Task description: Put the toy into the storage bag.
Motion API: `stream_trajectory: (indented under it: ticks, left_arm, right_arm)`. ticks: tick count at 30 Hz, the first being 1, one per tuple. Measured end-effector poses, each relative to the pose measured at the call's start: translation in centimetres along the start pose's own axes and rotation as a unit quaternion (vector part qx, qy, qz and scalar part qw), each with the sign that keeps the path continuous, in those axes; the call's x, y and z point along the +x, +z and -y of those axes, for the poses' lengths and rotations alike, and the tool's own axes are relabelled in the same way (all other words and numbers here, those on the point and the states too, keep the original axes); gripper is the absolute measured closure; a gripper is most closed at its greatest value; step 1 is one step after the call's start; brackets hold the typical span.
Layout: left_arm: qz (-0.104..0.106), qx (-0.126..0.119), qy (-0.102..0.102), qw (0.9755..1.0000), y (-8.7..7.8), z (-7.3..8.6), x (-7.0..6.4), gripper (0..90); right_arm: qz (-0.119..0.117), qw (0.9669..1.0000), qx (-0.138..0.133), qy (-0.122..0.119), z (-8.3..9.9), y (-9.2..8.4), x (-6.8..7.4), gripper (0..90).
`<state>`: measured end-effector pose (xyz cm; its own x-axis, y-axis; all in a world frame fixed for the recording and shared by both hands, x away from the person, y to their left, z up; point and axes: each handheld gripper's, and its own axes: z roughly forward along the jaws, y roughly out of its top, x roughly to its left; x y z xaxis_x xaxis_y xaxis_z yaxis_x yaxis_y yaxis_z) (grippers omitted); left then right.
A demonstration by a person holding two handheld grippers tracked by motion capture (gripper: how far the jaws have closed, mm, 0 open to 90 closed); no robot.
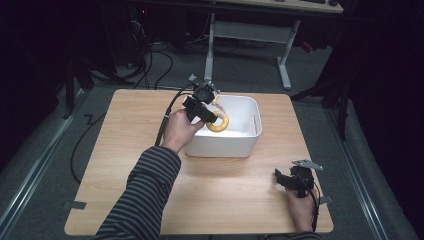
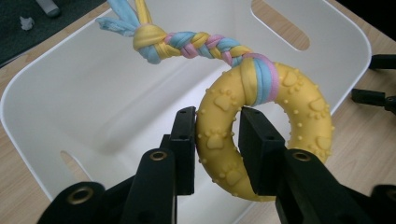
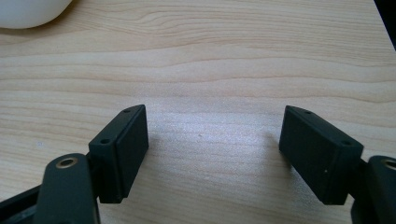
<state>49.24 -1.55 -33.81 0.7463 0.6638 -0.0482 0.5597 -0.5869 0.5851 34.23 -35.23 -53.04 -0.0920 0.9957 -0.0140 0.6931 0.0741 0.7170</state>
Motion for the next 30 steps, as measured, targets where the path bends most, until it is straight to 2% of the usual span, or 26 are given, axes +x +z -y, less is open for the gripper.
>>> stream_trajectory:
  ticks: [3, 16, 30]
  left_arm:
    - [-0.003, 0.0, -0.006, 1.0, 0.5, -0.1, 0.1, 67.8]
    - [-0.019, 0.023, -0.007, 0.9995, 2.2, -0.2, 0.6, 67.7]
    - [-0.02, 0.038, -0.013, 0.999, 3.4, 0.0, 0.7, 67.7]
  right_arm:
    - [0.0, 1.0, 0.0, 0.0, 0.0, 0.0, 0.0, 24.0]
    - [0.0, 1.0, 0.0, 0.0, 0.0, 0.0, 0.0, 23.9]
    - [0.0, 1.0, 0.0, 0.0, 0.0, 0.0, 0.0, 23.9]
